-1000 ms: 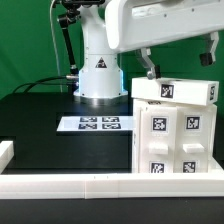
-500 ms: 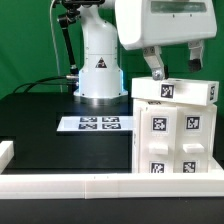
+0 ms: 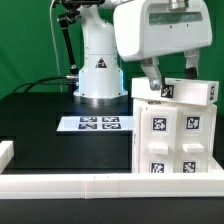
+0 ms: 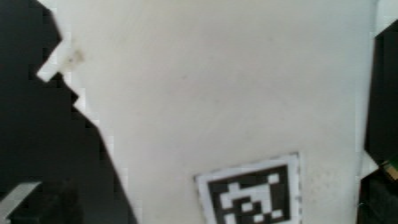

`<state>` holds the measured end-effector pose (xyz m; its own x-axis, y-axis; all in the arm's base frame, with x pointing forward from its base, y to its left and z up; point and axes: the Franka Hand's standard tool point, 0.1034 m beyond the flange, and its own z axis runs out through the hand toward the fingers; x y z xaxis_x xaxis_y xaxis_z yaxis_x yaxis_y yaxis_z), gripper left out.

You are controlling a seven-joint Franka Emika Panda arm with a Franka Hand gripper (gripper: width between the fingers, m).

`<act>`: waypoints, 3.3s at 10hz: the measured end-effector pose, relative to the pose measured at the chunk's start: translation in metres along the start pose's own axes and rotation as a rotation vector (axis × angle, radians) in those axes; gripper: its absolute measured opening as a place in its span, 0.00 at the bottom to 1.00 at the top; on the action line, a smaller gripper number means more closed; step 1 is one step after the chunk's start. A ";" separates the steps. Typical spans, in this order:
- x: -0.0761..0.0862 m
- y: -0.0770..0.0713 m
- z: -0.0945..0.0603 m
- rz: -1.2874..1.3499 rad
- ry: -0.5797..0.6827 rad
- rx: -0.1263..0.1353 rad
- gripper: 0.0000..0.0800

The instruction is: Assemble cabinet

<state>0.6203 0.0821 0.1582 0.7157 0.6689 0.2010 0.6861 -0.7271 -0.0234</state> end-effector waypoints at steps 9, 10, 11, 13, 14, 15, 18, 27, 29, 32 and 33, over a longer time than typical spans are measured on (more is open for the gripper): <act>-0.005 0.000 0.006 0.087 0.003 -0.002 0.70; -0.005 0.003 0.005 0.209 0.015 -0.003 0.70; -0.006 0.003 0.005 0.294 0.023 -0.009 0.70; -0.004 0.003 0.005 0.502 0.031 -0.012 0.70; -0.004 0.002 0.006 0.565 0.033 -0.012 0.70; -0.002 0.001 0.006 0.677 0.041 -0.014 0.70; 0.000 0.001 0.006 0.973 0.060 -0.015 0.70; -0.002 0.002 0.007 1.631 0.066 0.022 0.70; -0.002 0.001 0.007 1.815 0.065 0.035 0.70; -0.003 0.000 0.007 2.136 0.053 0.079 0.70; -0.003 0.000 0.007 2.235 0.044 0.096 0.70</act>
Offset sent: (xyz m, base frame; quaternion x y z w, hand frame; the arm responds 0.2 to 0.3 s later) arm 0.0000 0.0000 0.0000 0.0000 0.0000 0.0000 1.0000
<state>0.6189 0.0813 0.1502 0.1057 -0.9751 -0.1948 -0.9763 -0.0646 -0.2066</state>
